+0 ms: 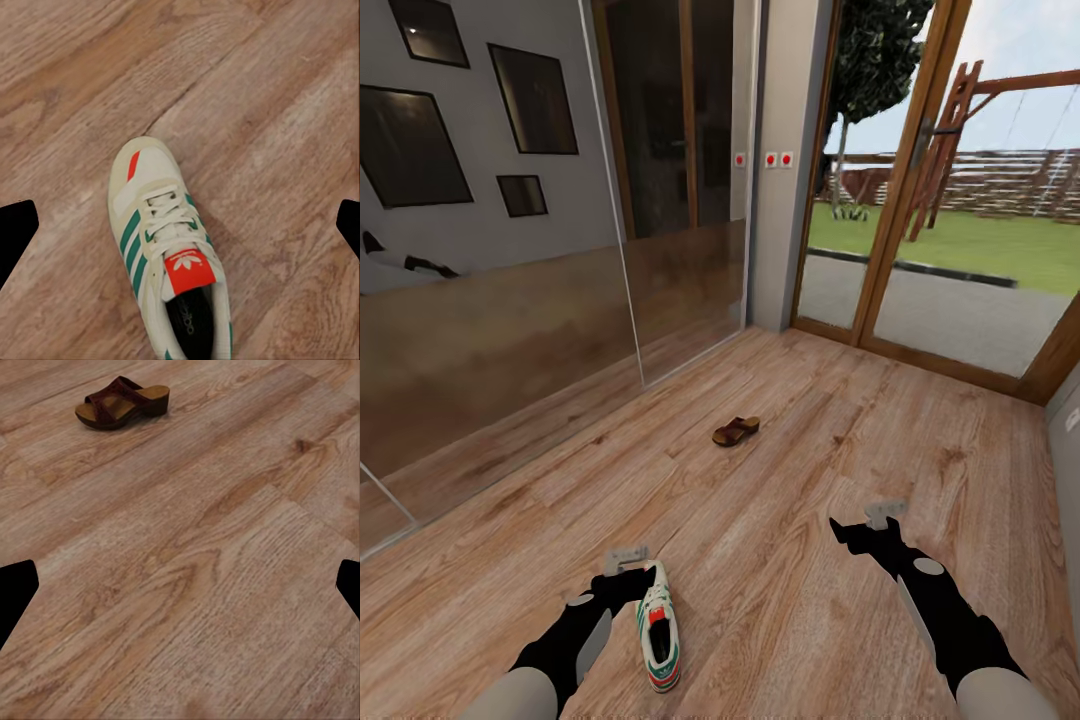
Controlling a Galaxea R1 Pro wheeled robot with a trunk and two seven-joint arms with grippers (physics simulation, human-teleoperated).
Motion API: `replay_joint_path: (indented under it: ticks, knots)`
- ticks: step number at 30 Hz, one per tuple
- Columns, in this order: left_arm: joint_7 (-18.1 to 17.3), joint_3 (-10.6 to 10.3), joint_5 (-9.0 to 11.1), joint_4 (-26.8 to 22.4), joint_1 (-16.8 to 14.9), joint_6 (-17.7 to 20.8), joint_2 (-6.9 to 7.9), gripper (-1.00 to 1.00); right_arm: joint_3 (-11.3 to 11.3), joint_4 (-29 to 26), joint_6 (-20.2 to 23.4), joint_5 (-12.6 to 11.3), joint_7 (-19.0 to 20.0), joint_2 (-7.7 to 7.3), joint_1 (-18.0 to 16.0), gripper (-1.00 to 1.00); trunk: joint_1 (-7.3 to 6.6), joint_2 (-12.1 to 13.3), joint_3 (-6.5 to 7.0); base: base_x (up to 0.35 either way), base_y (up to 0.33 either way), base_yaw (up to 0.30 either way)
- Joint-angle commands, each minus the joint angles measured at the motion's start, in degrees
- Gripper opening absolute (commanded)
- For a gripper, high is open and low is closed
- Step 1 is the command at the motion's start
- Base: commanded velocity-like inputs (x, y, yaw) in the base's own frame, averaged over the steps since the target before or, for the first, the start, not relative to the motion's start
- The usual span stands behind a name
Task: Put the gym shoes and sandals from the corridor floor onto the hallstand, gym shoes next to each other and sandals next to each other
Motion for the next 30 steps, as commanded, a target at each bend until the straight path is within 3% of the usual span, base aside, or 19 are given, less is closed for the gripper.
replay_joint_path:
  ticks: [1, 23, 30]
  knots:
    - [-0.19, 0.34, 0.18, -0.12, -0.01, 0.38, -0.1, 1.0, -0.24, -0.11, 0.25, 0.59, 0.44, 0.03, -0.02, 1.0, 0.21, -0.44, -0.33, 0.0, 0.0, 0.0]
    - [-0.18, 0.34, 0.18, -0.17, -0.03, 0.38, -0.51, 1.0, -0.19, -0.12, 0.17, 0.58, 0.44, 0.02, -0.02, 1.0, 5.04, -9.26, -6.27, 0.0, 0.0, 0.0]
    - [-0.18, 0.34, 0.18, -0.17, -0.03, 0.38, -0.6, 1.0, -0.17, -0.12, 0.16, 0.58, 0.44, 0.05, -0.02, 1.0, 5.24, -9.38, -8.45, 0.0, 0.0, 0.0]
